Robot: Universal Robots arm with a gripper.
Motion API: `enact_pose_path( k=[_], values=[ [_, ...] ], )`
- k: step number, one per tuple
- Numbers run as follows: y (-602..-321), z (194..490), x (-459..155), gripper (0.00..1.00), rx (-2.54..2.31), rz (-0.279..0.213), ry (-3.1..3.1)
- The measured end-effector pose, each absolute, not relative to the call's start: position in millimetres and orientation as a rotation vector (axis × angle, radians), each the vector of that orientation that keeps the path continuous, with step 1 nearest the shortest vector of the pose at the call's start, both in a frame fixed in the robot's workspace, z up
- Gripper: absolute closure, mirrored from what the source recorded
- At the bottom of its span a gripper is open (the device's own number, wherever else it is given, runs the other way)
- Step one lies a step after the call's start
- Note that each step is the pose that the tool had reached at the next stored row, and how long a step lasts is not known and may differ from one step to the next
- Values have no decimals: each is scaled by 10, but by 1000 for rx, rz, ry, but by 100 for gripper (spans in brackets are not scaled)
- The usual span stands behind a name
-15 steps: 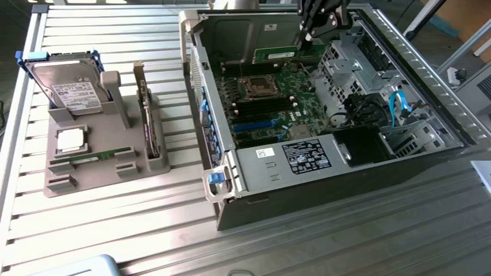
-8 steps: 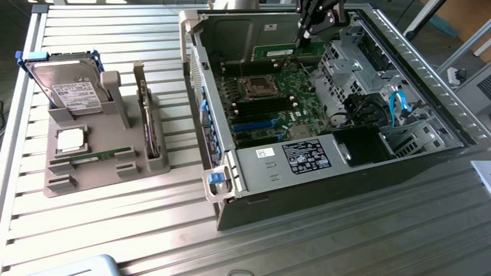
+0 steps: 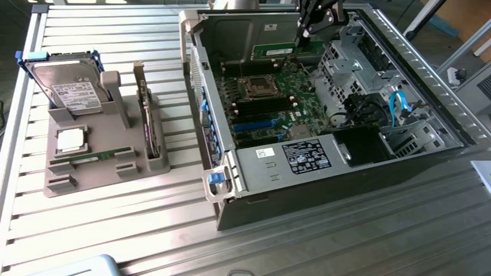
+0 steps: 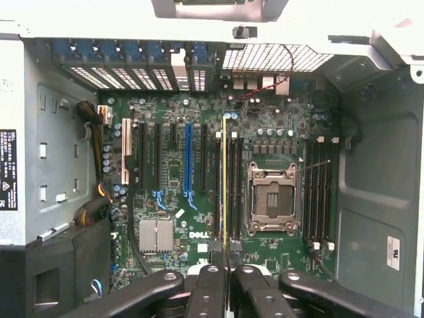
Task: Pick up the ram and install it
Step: 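Insert the ram into the slot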
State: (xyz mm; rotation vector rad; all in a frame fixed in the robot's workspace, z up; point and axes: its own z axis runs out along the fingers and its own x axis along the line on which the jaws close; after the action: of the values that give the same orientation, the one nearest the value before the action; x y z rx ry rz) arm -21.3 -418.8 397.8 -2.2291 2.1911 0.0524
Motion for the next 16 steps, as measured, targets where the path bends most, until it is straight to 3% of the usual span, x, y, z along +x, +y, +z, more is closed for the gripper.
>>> enact_pose_path(
  k=[16],
  values=[
    [-4189,3879,-213,88,-2229,52,2191]
  ],
)
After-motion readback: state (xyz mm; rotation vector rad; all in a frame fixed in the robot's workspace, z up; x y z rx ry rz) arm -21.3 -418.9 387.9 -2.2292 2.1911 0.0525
